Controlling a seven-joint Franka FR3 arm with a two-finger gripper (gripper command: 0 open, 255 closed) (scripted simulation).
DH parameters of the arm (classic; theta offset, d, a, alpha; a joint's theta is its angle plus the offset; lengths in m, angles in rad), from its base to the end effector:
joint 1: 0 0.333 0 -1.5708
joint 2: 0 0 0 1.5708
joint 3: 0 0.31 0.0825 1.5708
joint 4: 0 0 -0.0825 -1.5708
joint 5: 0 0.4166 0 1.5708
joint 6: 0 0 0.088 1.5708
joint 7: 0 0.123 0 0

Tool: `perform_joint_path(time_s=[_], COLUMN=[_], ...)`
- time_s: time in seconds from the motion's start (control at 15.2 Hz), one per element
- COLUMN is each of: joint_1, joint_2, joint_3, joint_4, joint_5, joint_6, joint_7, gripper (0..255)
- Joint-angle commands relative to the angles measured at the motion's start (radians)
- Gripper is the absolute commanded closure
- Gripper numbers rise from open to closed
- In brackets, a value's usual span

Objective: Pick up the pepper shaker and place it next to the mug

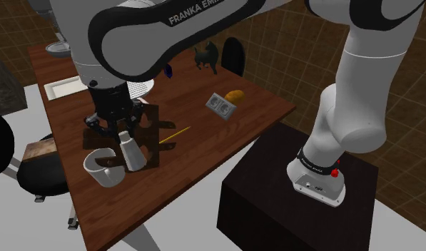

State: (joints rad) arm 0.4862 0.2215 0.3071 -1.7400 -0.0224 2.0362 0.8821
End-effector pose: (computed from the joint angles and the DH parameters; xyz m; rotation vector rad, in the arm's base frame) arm 0.4726 0.4625 0.4252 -3.0445 0.1363 -0.0351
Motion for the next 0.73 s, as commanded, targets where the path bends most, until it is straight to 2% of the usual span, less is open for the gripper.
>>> perform_joint_path(time_s=[0.0, 0.66], joint_1=[0.0, 0.004], joint_2=[0.005, 0.049], joint_3=[-0.001, -0.005], joint_4=[-0.024, -0.103], joint_5=[-0.002, -0.018], joint_6=[0.027, 0.149], joint_7=[0.001, 0.008], gripper=[255, 255])
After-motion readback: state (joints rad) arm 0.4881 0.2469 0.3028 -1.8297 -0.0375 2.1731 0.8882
